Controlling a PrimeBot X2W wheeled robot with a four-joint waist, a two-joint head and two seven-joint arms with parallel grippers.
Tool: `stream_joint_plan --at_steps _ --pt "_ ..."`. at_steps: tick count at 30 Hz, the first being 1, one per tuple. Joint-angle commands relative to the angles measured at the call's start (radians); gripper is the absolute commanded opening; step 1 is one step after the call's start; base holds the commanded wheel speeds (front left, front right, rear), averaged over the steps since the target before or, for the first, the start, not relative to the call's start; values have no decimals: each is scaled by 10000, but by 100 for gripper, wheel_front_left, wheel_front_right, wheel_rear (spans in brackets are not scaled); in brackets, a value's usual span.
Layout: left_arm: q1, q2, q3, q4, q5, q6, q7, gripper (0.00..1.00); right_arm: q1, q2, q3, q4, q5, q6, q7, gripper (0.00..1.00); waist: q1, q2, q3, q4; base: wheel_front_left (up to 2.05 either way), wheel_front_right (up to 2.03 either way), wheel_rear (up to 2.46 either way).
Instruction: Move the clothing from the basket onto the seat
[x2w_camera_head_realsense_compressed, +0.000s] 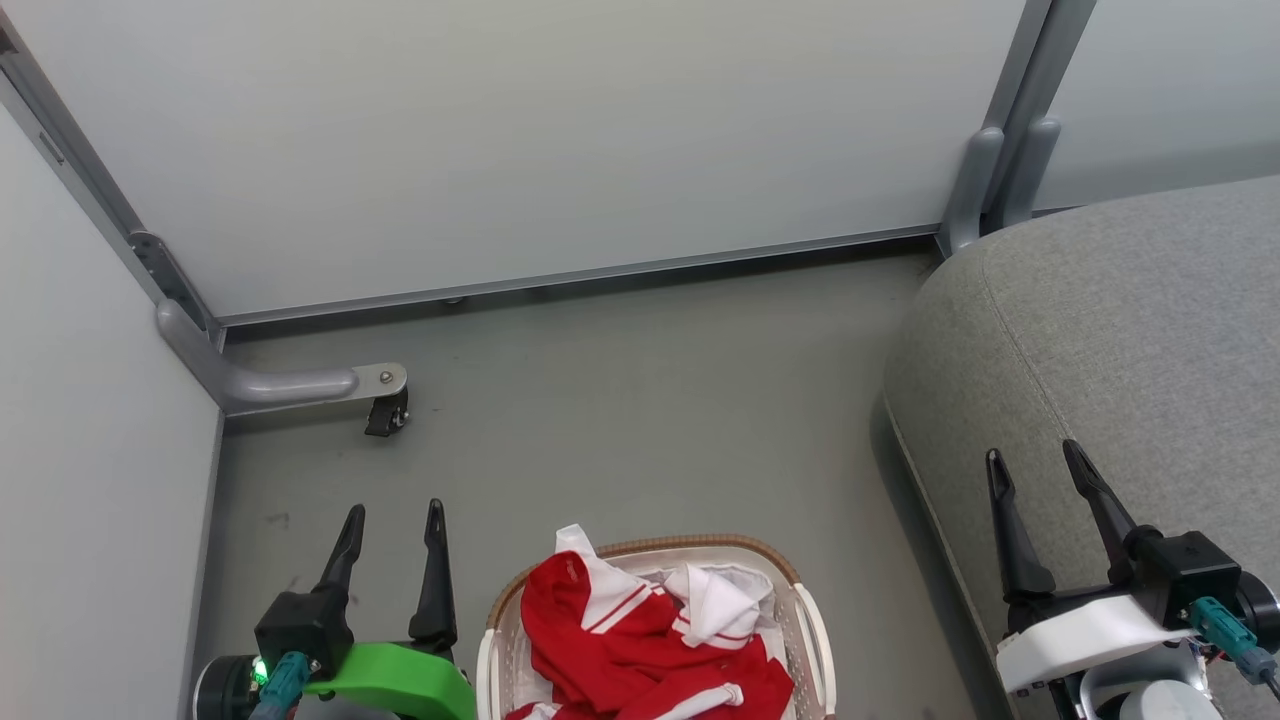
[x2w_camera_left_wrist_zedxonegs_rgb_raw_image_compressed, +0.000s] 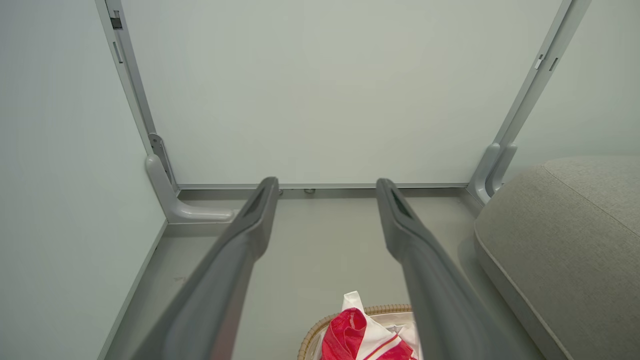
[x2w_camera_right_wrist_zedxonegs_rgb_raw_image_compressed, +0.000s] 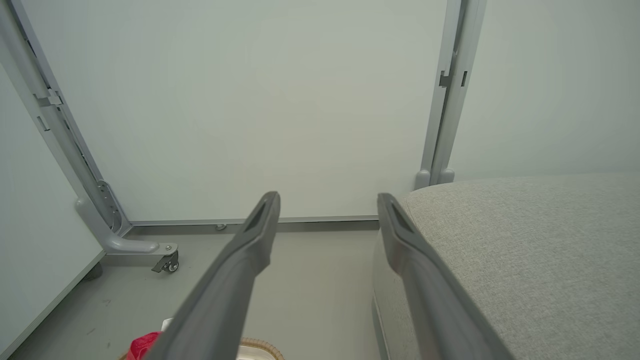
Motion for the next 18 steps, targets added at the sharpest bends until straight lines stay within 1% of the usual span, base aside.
stream_joint_plan --at_steps 1,12,18 --pt "127 68 10 16 33 19 -11 100 141 -56 -10 -37 -50 1 -49 100 0 0 9 1 0 0 0" --pt "66 68 39 -13 11 -28 -11 100 98 -56 -32 -62 -40 1 -51 100 0 0 96 -6 0 0 0" --pt "-128 68 -105 -59 26 -76 -11 100 -56 -56 -32 -80 -34 1 -49 100 0 0 270 -23 0 0 0"
